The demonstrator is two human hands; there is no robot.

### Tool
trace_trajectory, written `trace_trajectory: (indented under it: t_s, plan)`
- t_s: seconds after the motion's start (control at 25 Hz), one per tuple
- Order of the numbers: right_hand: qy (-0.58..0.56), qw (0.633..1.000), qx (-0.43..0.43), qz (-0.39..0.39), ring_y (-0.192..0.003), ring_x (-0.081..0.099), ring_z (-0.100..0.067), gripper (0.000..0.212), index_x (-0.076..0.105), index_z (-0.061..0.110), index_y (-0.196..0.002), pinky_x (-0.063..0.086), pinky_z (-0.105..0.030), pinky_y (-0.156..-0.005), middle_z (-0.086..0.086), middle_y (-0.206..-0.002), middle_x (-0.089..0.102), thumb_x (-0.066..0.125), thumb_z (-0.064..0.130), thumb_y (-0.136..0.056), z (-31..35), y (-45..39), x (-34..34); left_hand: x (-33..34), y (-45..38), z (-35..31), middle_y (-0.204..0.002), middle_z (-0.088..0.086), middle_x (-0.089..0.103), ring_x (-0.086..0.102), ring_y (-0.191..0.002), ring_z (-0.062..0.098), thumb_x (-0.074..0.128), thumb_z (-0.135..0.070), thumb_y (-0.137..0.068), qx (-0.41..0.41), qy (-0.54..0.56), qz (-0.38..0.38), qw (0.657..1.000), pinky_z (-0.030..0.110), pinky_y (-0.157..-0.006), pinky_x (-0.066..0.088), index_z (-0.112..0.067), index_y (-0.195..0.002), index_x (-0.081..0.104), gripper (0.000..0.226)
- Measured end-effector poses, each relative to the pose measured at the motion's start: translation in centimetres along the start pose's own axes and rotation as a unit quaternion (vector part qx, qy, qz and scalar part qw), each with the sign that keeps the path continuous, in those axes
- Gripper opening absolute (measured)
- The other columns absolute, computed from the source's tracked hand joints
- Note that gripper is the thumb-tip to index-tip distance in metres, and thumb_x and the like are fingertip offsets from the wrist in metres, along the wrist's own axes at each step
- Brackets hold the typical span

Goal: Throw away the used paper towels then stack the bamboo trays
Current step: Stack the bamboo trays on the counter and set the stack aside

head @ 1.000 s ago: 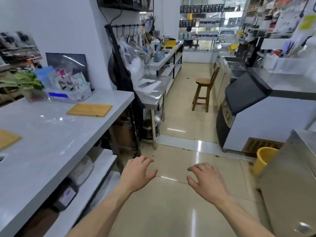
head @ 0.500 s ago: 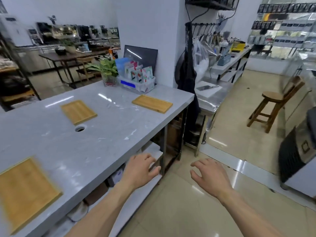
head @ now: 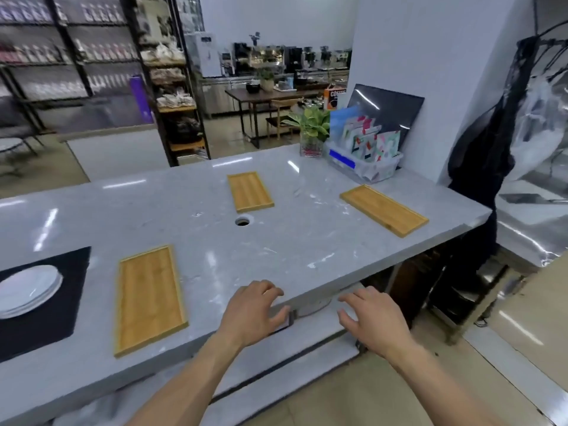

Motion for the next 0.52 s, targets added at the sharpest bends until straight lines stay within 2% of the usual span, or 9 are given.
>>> trace_trajectory:
  t_s: [0.24,0.52]
  plan:
    - [-0.035,0.99,-0.129,0.051,-0.115,0.051,-0.015,0.042,0.051,0.032,-0.131,0.041,-0.033,-0.093,0.01,-0.127,0.059,0.039,0.047,-0.094,1.2,-7.1,1.7,-0.5,1.3,2.9,-0.129,-0.007,0.057,0.053,-0.113,0.014,0.036,-0.065,-0.088,-0.127,-0.008,-0.021,0.992,0.032,-0.09,0.043,-0.031,-0.126,0.056,0.055]
    - [-0.074,0.967,-0.24,0.048,-0.121,0.05,-0.01,0.043,0.049,0.034,-0.133,0.036,-0.03,-0.098,0.013,-0.132,0.056,0.037,0.05,-0.095,4.6,-11.7,4.1,-1.0,4.8,5.2,-0.128,-0.004,0.058,0.052,-0.119,0.016,0.044,-0.058,-0.089,-0.221,-0.021,-0.073,0.972,0.034,-0.097,0.044,-0.026,-0.126,0.058,0.051]
Point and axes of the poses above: each hand's wrist, its own y-axis away from the middle knuckle, its own x-axis out of the palm, z = x × y, the point moved 3 cm from there along -y, towards the middle knuckle
